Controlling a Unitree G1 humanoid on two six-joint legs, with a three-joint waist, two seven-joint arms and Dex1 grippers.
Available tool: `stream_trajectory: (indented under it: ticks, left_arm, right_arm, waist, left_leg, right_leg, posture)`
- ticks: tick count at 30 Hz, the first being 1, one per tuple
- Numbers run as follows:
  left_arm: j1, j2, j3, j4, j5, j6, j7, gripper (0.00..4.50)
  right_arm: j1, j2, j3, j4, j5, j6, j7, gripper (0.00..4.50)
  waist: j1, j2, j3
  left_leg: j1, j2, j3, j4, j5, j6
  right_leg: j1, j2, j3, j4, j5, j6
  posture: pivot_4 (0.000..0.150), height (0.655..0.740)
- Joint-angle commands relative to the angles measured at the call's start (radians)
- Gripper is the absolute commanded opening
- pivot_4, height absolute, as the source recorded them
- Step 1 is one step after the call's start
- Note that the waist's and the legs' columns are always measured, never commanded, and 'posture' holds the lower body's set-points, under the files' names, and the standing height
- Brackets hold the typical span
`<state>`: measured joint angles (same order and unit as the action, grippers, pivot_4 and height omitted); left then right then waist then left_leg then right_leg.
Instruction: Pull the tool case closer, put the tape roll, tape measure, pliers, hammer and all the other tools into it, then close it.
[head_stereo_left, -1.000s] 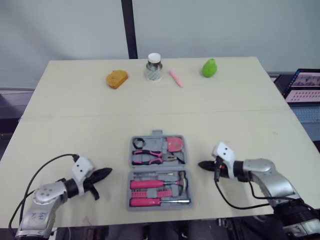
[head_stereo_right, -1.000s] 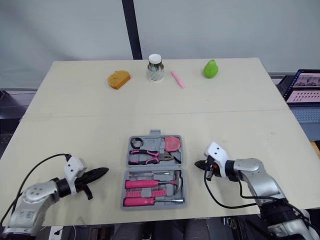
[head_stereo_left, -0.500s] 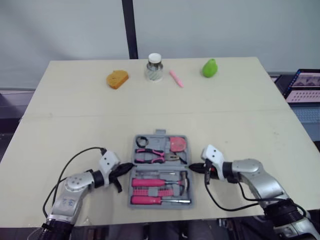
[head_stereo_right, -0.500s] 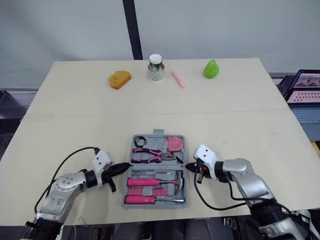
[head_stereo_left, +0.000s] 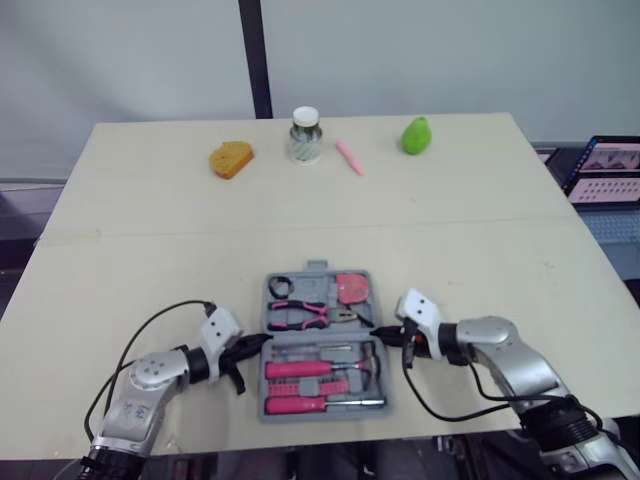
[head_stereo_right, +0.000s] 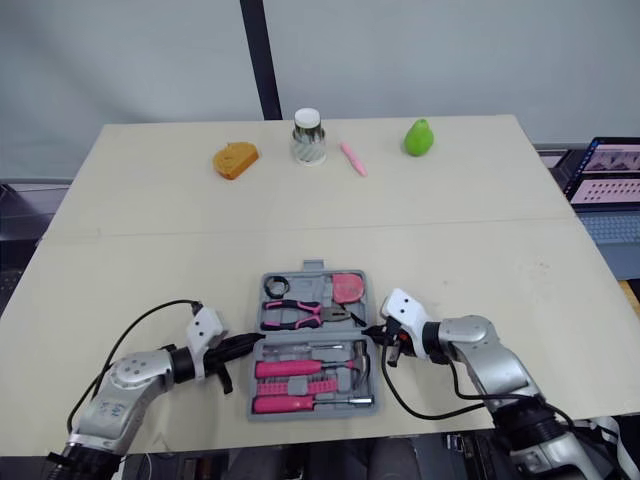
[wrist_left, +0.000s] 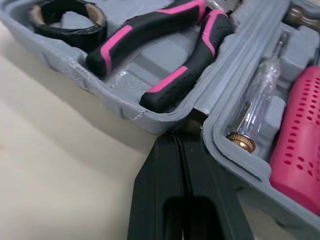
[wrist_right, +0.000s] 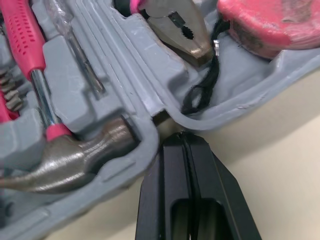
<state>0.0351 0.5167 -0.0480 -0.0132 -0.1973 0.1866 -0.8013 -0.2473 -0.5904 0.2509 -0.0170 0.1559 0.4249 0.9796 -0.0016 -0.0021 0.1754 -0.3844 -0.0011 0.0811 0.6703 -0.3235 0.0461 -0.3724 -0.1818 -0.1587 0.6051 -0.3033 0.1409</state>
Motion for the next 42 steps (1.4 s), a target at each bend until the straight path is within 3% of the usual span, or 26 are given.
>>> stream_trajectory:
  ticks: [1,33,42]
  left_arm:
    - [0.048,0.014,-0.031,-0.024,0.001,0.023,-0.026,0.04]
    - [0.142,0.03,-0.033,-0.056,0.002,0.021,-0.033,0.04]
    - [0.141,0.03,-0.036,-0.063,0.001,0.029,-0.035,0.04]
  right_arm:
    - [0.021,-0.008,0.027,-0.065,0.017,0.017,0.036,0.0]
    - [0.068,-0.023,0.054,-0.138,0.013,0.053,0.042,0.0]
    - [0.064,-0.024,0.057,-0.135,0.012,0.052,0.043,0.0]
  waist:
    - [0.0,0.0,0.0]
    - [0.0,0.001,-0.001]
    - [0.0,0.001,0.0]
  left_leg:
    - [0.0,0.0,0.0,0.0,0.0,0.0]
    - [0.004,0.0,0.0,-0.002,-0.001,-0.001]
    - [0.013,0.001,0.0,-0.005,-0.003,-0.002]
  right_leg:
    - [0.0,0.0,0.0,0.0,0.0,0.0]
    - [0.003,0.0,0.0,-0.001,0.0,0.0]
    - [0.011,0.0,0.0,-0.005,0.0,-0.001]
  posture:
    - [0.15,0.74]
    - [0.15,0.74]
    - [0.15,0.74]
